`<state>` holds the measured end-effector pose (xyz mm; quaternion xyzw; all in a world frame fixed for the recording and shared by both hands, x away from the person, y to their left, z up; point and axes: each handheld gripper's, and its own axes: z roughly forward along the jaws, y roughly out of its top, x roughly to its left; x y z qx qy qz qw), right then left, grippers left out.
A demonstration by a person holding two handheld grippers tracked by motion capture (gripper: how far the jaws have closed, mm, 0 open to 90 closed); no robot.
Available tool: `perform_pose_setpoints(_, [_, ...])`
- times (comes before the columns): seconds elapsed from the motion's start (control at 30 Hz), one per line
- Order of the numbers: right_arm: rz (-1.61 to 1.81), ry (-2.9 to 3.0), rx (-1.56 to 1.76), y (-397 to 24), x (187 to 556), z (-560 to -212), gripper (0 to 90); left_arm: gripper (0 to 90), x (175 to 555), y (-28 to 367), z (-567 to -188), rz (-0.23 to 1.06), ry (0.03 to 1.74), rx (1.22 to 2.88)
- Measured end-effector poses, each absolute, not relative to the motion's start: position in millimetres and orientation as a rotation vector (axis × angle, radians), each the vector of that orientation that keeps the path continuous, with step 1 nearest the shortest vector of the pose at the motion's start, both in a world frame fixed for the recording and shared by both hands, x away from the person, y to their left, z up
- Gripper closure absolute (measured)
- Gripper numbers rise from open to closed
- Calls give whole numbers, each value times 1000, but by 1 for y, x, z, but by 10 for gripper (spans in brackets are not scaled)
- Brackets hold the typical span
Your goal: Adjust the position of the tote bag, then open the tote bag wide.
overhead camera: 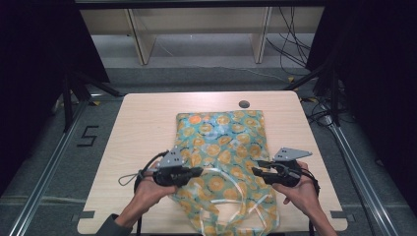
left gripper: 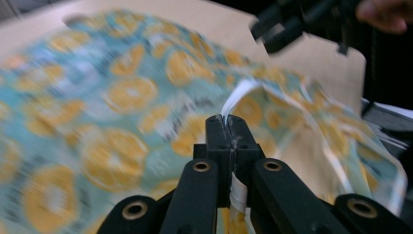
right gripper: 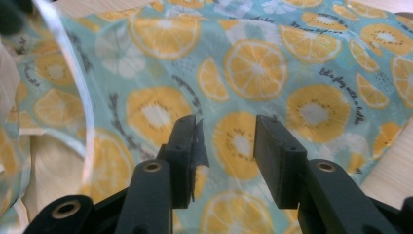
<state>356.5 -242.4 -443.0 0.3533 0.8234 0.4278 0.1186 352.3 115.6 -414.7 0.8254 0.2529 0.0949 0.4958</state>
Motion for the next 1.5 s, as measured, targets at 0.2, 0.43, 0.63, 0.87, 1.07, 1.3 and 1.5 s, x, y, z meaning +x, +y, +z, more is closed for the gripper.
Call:
perform_pose_setpoints(0.2, [1268, 2391, 1033, -243, 354, -439, 618, 892, 421, 124, -382, 316, 763, 1874])
perform_pose_setpoints(0.43, [1294, 2394, 954, -242, 353, -429, 606, 891, 476, 122, -377, 314, 876, 1873])
perform_pose_setpoints(0.63, [1337, 2404, 888, -226, 347, -418, 535, 891, 496, 118, -387, 283, 942, 1862])
perform_pose_setpoints(0.87, [1323, 2423, 765, -191, 344, -406, 463, 890, 509, 113, -390, 270, 972, 1877])
perform_pose_setpoints(1.07, [1287, 2520, 613, -146, 361, -412, 458, 889, 515, 110, -393, 232, 981, 1896])
perform_pose_setpoints(1.3, [1202, 2660, 547, -105, 379, -436, 421, 888, 518, 110, -389, 229, 969, 1900])
perform_pose_setpoints(1.5, [1103, 2708, 488, -88, 391, -453, 555, 886, 518, 112, -390, 204, 973, 1904])
